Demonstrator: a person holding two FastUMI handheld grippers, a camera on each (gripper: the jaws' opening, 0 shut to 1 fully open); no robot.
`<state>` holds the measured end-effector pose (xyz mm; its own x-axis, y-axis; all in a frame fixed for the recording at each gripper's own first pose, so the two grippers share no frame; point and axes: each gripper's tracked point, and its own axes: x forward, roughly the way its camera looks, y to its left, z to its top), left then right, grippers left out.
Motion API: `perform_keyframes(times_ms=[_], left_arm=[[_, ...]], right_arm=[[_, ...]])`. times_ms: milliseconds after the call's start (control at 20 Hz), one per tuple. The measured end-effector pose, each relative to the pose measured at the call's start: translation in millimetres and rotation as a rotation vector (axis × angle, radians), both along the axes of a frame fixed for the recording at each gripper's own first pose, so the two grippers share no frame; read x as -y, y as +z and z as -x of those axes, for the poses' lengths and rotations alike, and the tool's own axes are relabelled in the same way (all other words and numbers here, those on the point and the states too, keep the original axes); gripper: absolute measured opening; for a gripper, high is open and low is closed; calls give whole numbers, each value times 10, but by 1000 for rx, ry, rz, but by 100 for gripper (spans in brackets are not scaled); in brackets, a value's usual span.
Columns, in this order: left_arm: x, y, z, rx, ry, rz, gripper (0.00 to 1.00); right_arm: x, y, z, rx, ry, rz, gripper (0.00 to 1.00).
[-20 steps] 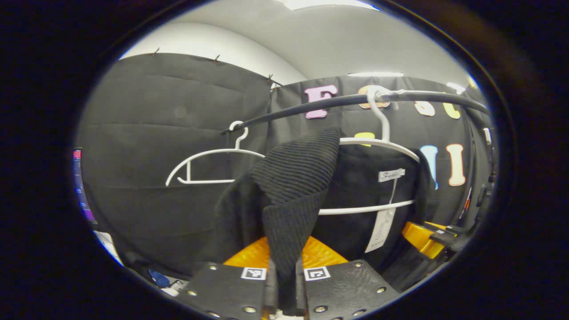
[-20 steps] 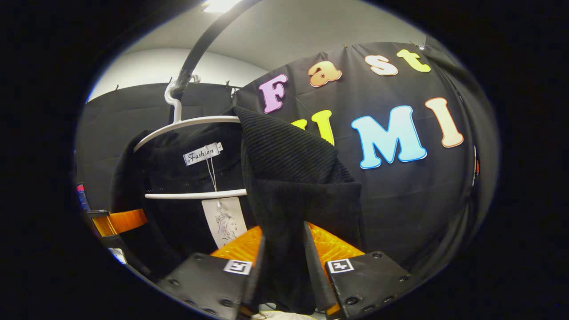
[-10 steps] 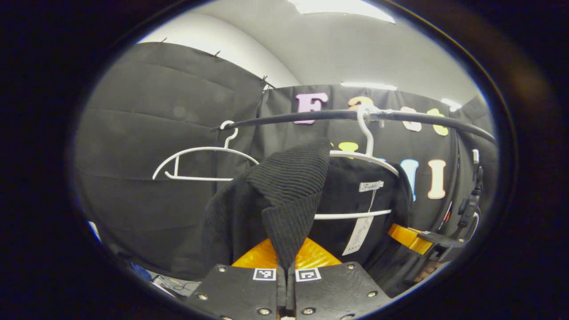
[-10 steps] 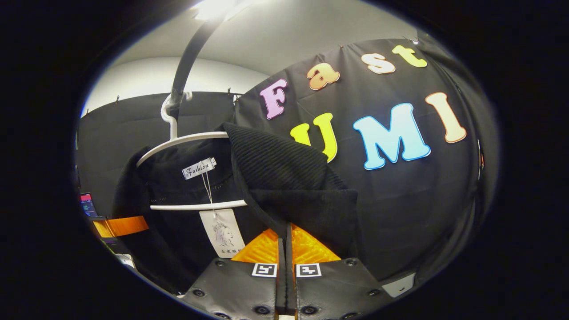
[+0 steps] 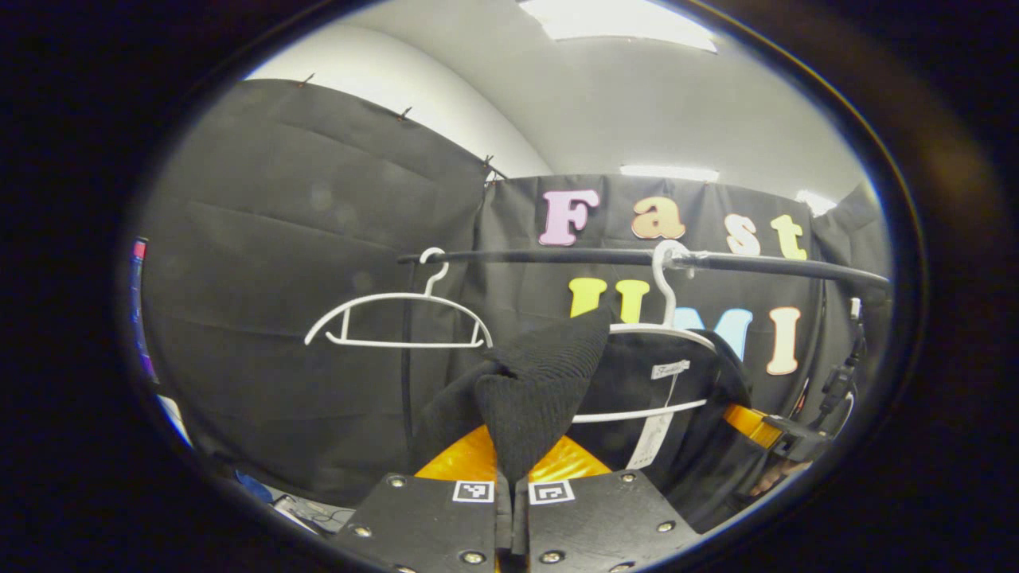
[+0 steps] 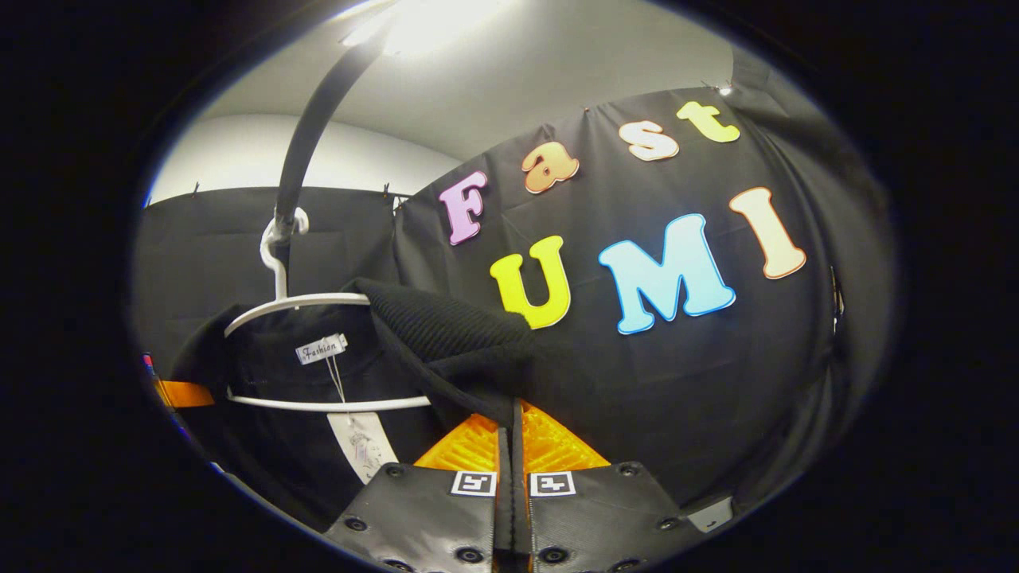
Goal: Grasp the clothes on the hanger with both hands and then place them into the laundry hamper below.
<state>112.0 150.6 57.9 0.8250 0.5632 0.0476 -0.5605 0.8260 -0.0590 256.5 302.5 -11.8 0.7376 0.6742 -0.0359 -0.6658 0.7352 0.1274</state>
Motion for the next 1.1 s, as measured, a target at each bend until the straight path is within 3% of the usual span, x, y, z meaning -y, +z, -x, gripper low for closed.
perform_keyframes(times_ms=[250,550,750,1100], left_arm=[[-104,185,154,-1,13,-23,2],[-312,462,220,-54,14,-150,2],[-454,474,186,-48,-20,-113,1],[-722,702,104,-75,-58,-144,1]], right_arm=[[55,154,-169,54,-45,-24,2],[86,358,-316,127,-95,-61,5],[6,462,-506,181,-107,-81,2],[-77,458,-665,198,-92,-83,1]])
